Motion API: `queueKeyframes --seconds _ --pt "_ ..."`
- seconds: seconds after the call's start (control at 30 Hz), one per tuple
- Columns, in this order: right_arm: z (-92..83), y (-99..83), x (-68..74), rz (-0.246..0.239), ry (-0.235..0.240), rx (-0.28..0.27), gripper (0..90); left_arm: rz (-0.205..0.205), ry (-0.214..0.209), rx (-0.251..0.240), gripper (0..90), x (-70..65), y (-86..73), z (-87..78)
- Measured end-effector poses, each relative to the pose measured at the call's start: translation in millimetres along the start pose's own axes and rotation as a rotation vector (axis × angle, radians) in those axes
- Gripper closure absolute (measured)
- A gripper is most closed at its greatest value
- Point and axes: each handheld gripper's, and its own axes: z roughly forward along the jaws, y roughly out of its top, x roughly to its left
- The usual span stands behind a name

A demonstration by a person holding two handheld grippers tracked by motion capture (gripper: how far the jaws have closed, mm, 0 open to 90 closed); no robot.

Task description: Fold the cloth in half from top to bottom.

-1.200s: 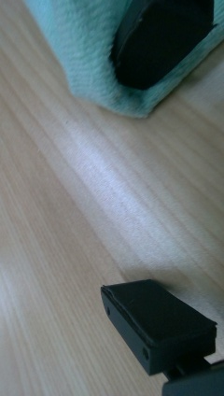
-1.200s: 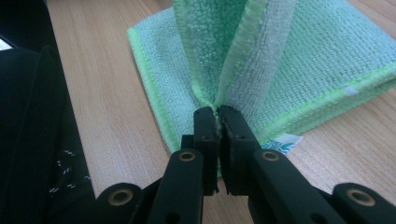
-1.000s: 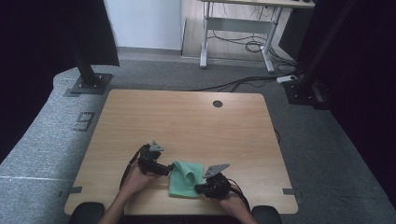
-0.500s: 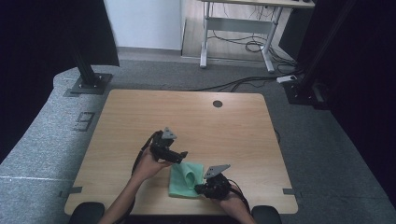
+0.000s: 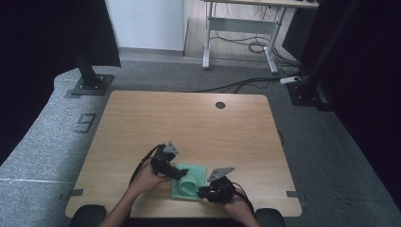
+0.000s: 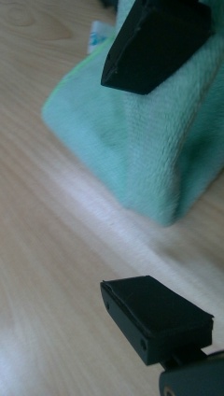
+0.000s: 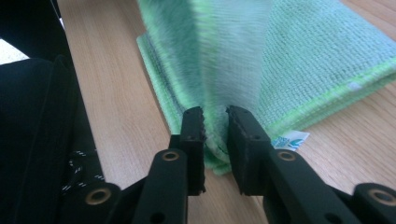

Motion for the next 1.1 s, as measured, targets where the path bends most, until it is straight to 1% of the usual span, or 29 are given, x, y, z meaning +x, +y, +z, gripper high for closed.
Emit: queueKeyframes --seconds 0.07,0.17,0.2,0.3,0.4,0.47,0.57,0.67,0.77,0.87,0.93,1.0,1.1 --pt "-4.8 -0.9 0.5 -0.004 -0.009 0.000 70.2 0.015 0.008 0.011 4.3 -3.1 -5.0 -0.9" --pt "-14.9 -2.1 -0.8 0.003 -0.028 -0.003 64.7 0.024 0.024 0.021 4.4 -7.9 -12.7 -2.4" --pt "-18.5 -2.3 -2.4 0.001 -0.036 -0.007 62.8 0.024 0.026 0.019 4.4 -9.3 -15.3 -3.2" --pt "-27.6 -1.1 -8.9 0.020 -0.061 -0.026 57.9 0.021 0.027 0.008 4.4 -13.5 -22.5 -7.8" --pt "-30.1 3.8 -13.8 0.042 -0.090 -0.045 50.3 0.011 0.032 -0.009 4.4 -17.4 -29.4 -12.4" --pt "-27.3 8.1 -15.1 0.054 -0.108 -0.057 44.6 0.006 0.036 -0.018 4.3 -19.8 -34.0 -15.2" --pt "-16.9 12.8 -15.1 0.066 -0.143 -0.059 36.0 -0.006 0.043 -0.032 4.3 -22.3 -40.9 -18.4" --pt "-5.0 14.1 -14.6 0.067 -0.184 -0.048 29.1 -0.018 0.049 -0.038 4.3 -23.8 -47.9 -20.1" --pt "3.8 10.8 -14.3 0.089 -0.219 -0.022 25.7 -0.021 0.064 -0.033 4.5 -25.3 -53.6 -18.7" --pt "8.6 6.3 -12.6 0.078 -0.259 0.007 25.2 -0.022 0.080 -0.025 4.5 -26.3 -57.4 -14.6" --pt "8.8 5.0 -11.9 0.075 -0.274 0.011 25.6 -0.023 0.088 -0.021 4.4 -27.1 -59.2 -11.5" --pt "8.7 4.5 -11.8 0.061 -0.287 0.017 26.2 -0.029 0.094 -0.024 4.4 -27.8 -60.7 -9.1" --pt "8.6 3.8 -12.7 0.067 -0.290 0.020 26.4 -0.040 0.104 -0.029 4.1 -28.9 -62.4 -6.3"
